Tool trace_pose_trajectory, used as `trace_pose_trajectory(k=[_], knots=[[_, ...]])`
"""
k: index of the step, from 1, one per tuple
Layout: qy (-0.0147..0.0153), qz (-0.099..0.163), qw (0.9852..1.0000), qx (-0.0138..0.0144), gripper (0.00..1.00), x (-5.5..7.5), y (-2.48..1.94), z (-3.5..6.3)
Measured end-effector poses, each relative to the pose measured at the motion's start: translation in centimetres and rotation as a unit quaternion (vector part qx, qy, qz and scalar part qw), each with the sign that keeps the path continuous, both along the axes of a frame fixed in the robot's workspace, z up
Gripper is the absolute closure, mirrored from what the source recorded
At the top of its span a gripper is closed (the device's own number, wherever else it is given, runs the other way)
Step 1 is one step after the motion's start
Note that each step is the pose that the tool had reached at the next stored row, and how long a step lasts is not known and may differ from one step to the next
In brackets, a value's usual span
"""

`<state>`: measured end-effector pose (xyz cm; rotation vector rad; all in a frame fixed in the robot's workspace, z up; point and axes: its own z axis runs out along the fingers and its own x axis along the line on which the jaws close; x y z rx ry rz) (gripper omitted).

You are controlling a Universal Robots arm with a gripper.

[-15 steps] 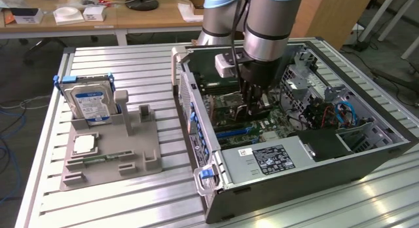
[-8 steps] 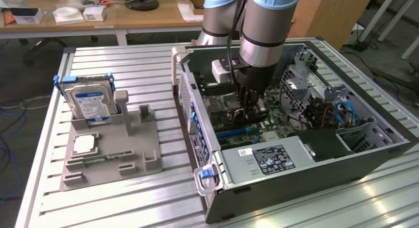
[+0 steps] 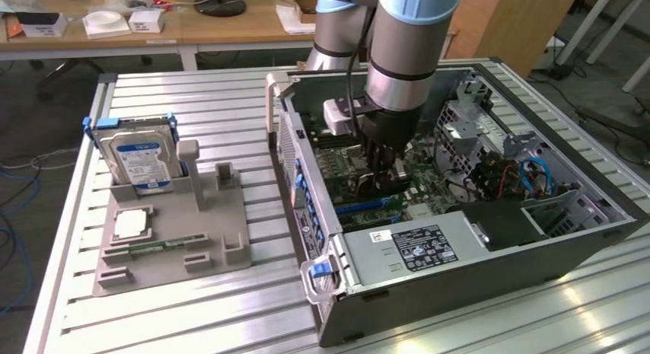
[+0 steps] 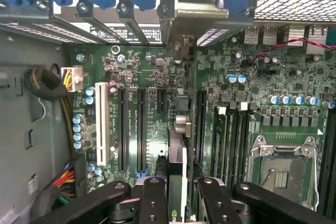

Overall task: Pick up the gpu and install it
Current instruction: 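Insert the gpu into the slot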

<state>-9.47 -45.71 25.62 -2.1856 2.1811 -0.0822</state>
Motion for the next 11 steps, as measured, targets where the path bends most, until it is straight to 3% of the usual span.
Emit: trace_pose_trajectory(k=[11], knots=[[0.0,0.0,1.0,0.0,0.73,-0.23,0.0,-0.84]])
